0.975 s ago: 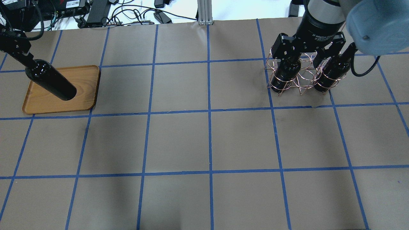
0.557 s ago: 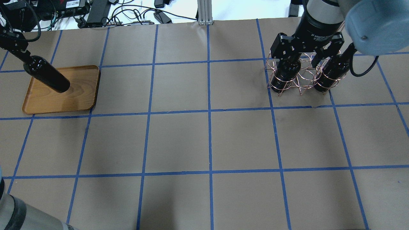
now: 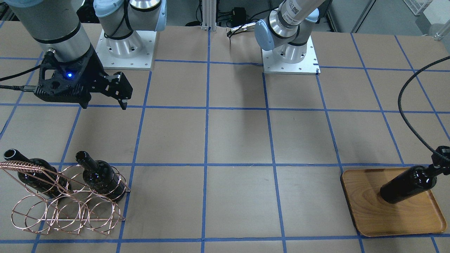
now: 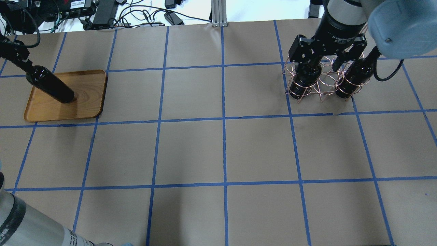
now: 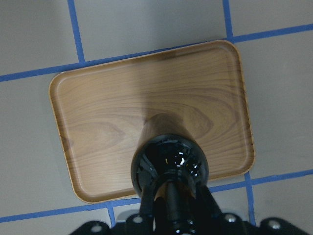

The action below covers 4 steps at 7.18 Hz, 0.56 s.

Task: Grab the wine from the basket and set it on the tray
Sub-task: 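Lay the bottle on the tray and open the left gripper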

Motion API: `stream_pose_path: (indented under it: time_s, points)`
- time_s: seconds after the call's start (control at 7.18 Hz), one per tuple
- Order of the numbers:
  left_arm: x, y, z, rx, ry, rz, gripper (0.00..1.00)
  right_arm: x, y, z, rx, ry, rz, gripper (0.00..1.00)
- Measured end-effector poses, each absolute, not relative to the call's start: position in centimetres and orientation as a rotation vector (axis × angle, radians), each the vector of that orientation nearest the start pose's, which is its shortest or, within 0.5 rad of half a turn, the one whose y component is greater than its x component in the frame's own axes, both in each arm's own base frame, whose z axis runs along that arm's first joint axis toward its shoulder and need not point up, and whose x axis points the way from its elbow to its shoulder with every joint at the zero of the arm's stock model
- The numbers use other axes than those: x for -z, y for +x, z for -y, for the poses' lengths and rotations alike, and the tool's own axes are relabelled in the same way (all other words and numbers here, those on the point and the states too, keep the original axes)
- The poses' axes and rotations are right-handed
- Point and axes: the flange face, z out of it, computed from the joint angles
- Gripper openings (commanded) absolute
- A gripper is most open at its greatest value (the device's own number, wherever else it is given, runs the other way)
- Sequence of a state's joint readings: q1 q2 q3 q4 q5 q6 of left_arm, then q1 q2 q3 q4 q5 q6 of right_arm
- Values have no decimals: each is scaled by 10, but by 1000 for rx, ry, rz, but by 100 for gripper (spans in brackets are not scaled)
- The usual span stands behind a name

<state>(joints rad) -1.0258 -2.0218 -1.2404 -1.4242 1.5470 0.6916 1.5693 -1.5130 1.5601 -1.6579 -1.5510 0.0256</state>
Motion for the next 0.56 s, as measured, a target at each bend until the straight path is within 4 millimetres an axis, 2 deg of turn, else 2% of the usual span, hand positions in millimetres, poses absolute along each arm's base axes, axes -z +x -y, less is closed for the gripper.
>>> stream_pose_path:
  time_s: [0.14,0.28,0.42,0.56]
  points:
    - [-397,236,650,43,229,-3143,38,-472,135,521,61,41,-3120,100]
    - [-394,237,650,36,228,-3146,88,-472,135,521,61,41,-3119,100]
    - [-394,236,650,41,225,-3154,93,-472,135,521,62,40,-3120,100]
    - [-394,235,649,49,221,-3165,93,-473,134,520,63,39,-3122,100]
